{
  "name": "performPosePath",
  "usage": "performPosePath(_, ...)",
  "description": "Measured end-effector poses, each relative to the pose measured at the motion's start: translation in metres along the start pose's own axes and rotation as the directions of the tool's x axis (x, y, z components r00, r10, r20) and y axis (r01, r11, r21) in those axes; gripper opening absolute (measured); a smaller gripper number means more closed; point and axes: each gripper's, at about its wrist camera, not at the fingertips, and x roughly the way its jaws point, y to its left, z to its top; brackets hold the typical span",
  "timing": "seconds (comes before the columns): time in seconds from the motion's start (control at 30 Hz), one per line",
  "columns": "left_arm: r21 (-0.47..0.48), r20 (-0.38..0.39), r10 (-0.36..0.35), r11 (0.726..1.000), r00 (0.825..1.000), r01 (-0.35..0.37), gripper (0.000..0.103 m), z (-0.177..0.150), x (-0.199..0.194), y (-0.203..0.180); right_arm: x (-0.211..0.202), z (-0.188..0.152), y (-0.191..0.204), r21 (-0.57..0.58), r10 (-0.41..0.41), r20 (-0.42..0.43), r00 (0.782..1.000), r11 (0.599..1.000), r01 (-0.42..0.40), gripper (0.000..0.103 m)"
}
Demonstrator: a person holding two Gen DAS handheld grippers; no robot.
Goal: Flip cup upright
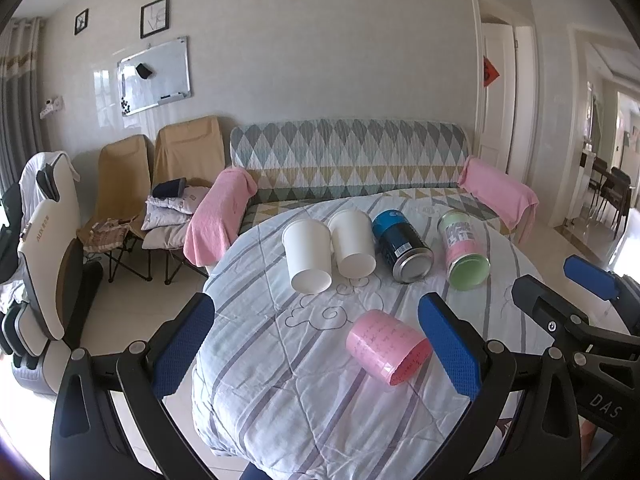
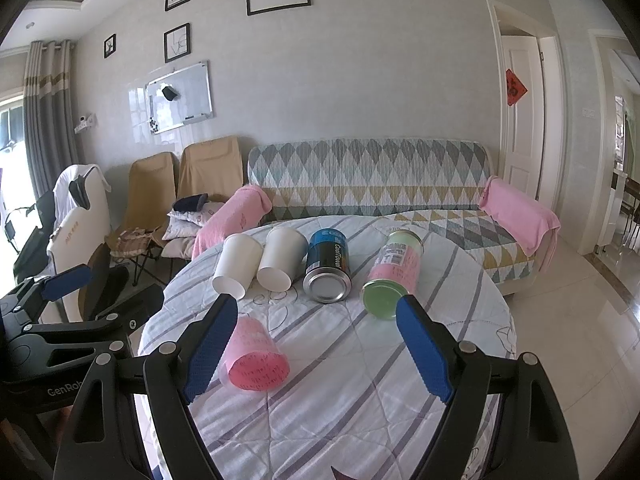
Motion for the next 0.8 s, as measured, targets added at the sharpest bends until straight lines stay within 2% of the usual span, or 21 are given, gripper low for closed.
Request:
performPosePath(0.47, -0.006, -0.023, 0.003, 1.0, 1.0, -0.003, 0.103, -0.026, 0.025, 0.005, 0.008, -0.002, -0.006, 0.015, -0.013, -0.024, 1.0, 1.0, 0.014, 0.083)
performPosePath(0.8, -0.01, -0.068, 0.001, 1.0, 0.998, -0.001, 0.103, -0.021, 0.029, 0.016, 0.016, -0.002, -0.011, 0.029, -0.015, -0.063, 0.998, 0.999, 0.017, 0.083)
